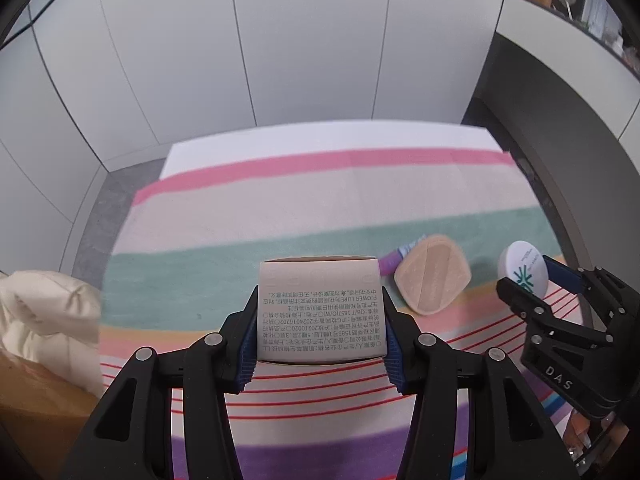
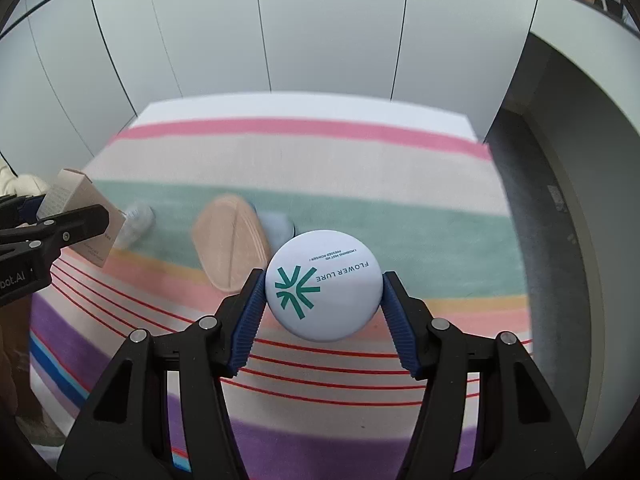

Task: Organize objects
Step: 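Lift the beige box with the left tool while the right tool carries the compact toward the cardboard box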

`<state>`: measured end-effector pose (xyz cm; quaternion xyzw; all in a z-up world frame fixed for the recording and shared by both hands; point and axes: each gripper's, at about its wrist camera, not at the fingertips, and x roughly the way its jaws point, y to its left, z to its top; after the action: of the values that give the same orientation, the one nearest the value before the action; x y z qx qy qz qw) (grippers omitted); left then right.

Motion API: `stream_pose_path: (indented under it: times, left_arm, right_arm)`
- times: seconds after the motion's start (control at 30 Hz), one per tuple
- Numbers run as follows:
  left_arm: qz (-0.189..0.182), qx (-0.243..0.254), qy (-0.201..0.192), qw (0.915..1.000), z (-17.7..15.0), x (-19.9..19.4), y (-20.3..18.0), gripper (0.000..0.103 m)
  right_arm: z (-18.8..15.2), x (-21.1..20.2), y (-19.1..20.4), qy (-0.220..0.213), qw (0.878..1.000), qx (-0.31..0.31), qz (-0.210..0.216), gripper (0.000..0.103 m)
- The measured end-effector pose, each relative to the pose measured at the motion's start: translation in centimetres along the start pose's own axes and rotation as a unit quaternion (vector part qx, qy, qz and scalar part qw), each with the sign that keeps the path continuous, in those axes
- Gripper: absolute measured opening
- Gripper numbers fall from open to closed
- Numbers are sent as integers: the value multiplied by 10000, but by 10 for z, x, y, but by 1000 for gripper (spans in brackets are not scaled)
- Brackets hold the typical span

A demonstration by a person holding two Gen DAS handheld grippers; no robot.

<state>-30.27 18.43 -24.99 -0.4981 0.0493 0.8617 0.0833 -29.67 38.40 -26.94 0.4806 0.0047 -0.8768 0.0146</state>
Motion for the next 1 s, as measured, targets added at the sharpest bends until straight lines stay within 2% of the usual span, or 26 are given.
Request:
stream_pose_path:
  times: [0.4,0.47,0.7,0.83,0.9,1.0]
  left_arm:
    - [287,-165,-710,9969,24,-117,9,52]
    - [217,-275,-797,9962,26,-140,12,52]
    - [373,-697,-743,9941,30,-202,27,52]
    - [410,-823,-972,9910,33,-236,40,52]
    - [445,-817,-1018,9904,30,-247,43,52]
    - [544,-768,-1186,9885,18,-261,46,52]
  right_arm:
    - [46,-109,5,-450,9986,141,-250,60]
    - [53,-130,10,-548,9980,99,-285,60]
    - [71,-194,33,-788,9963,-87,-336,60]
    - [76,-226,45,-941,9951,-139,-275,60]
    - [76,-245,52,-1142,9927,-276,-286,60]
    - [71,-257,59,-1211,9912,-421,-328,60]
